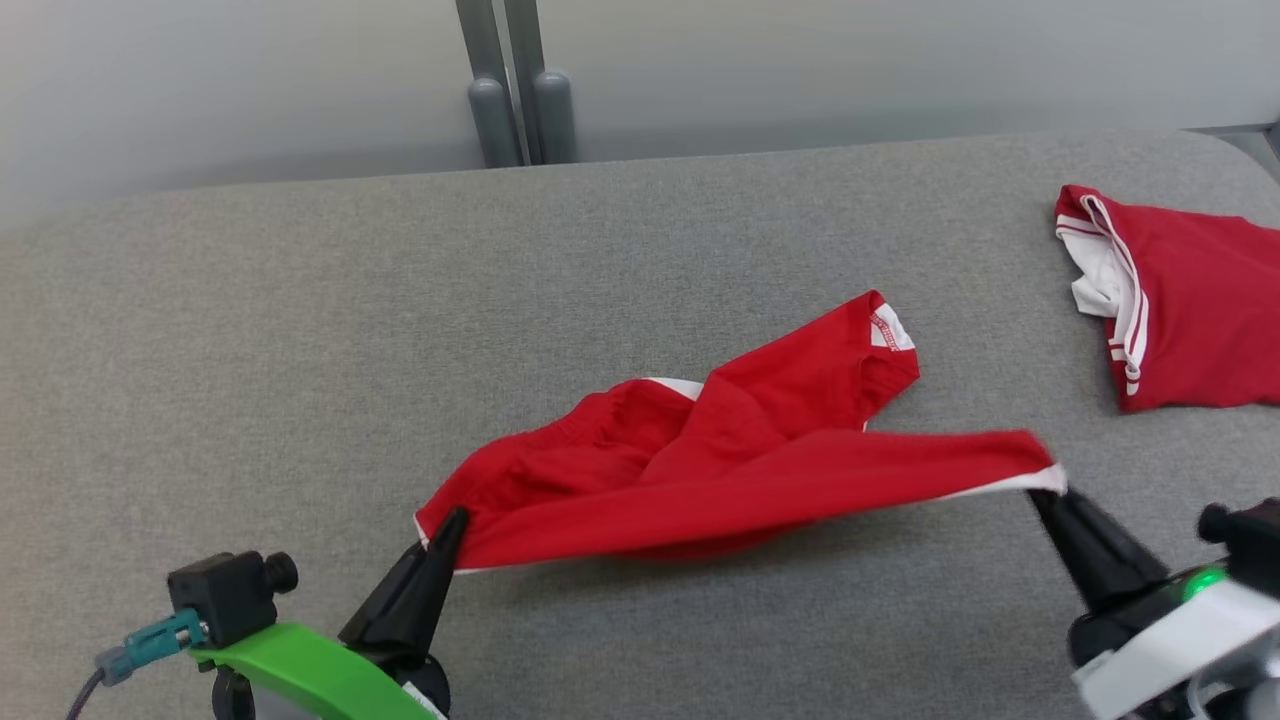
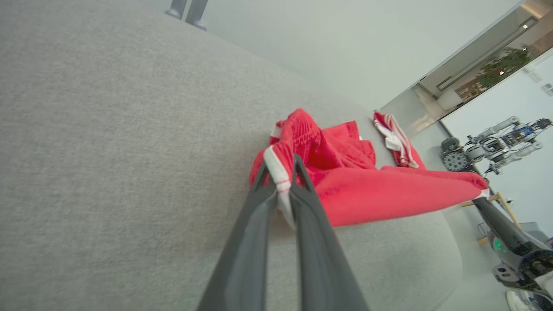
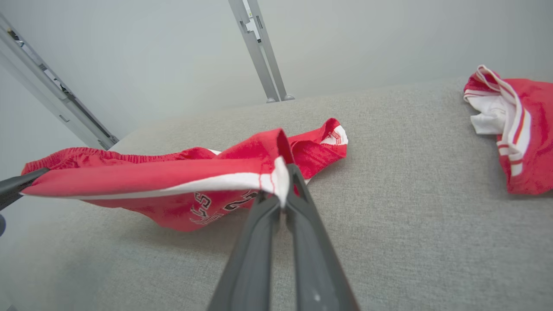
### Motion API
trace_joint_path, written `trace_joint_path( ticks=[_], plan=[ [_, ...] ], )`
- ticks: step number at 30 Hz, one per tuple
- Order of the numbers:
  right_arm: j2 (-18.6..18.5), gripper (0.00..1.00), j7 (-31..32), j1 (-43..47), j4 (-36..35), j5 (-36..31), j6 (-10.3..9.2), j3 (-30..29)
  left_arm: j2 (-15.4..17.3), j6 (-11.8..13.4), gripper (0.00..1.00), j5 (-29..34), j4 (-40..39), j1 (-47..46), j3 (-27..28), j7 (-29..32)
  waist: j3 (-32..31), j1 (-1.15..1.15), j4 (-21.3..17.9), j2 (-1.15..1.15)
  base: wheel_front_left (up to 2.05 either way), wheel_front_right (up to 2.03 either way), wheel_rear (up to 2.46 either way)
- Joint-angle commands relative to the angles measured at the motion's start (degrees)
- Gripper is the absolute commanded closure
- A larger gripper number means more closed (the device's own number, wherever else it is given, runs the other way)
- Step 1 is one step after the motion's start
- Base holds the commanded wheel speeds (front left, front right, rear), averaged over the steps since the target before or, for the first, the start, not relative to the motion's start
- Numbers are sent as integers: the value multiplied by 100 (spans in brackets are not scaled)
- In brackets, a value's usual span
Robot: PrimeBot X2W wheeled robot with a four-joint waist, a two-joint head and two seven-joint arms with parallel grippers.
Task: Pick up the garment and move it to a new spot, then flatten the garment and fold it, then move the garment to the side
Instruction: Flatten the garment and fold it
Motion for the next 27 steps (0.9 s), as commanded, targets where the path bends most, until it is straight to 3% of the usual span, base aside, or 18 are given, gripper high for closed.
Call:
trace_joint_path(
  ticks=[1,5,9,12,17,21,23,27],
  plan=[
    [-215,100,227,168,-471,128,-6,-315,30,225,100,-135,-558,78,109,153,155,0,-81,0,0,0,0],
    [-695,100,1037,257,-1979,744,-6,-1289,-56,883,100,-414,-2167,-261,170,759,493,0,-127,0,0,0,0],
    [-1142,100,1807,-387,-2705,1027,-2,-1945,-192,1372,100,-463,-2798,-1262,123,1357,1008,0,-126,0,0,0,0],
    [-1531,100,2322,-1345,-2739,1135,-4,-2141,-230,1627,100,-357,-2650,-2471,248,1723,1554,0,-107,0,0,0,0],
    [-1881,100,2991,-3689,-2022,1073,-3,-1779,-367,1612,100,-68,-1465,-4798,356,2037,2488,0,32,0,0,0,0],
    [-1331,100,3266,-6147,-824,666,-3,-1115,-651,1484,100,297,214,-6801,445,1802,3102,0,134,0,0,0,0],
    [-687,100,3189,-7410,132,212,-5,-808,-733,1323,100,583,1181,-7735,412,1495,3303,0,135,0,0,0,0],
    [257,100,2413,-9050,1717,-804,-5,-592,-983,1054,100,910,2727,-8981,601,484,3386,0,124,0,0,0,0]
  ],
)
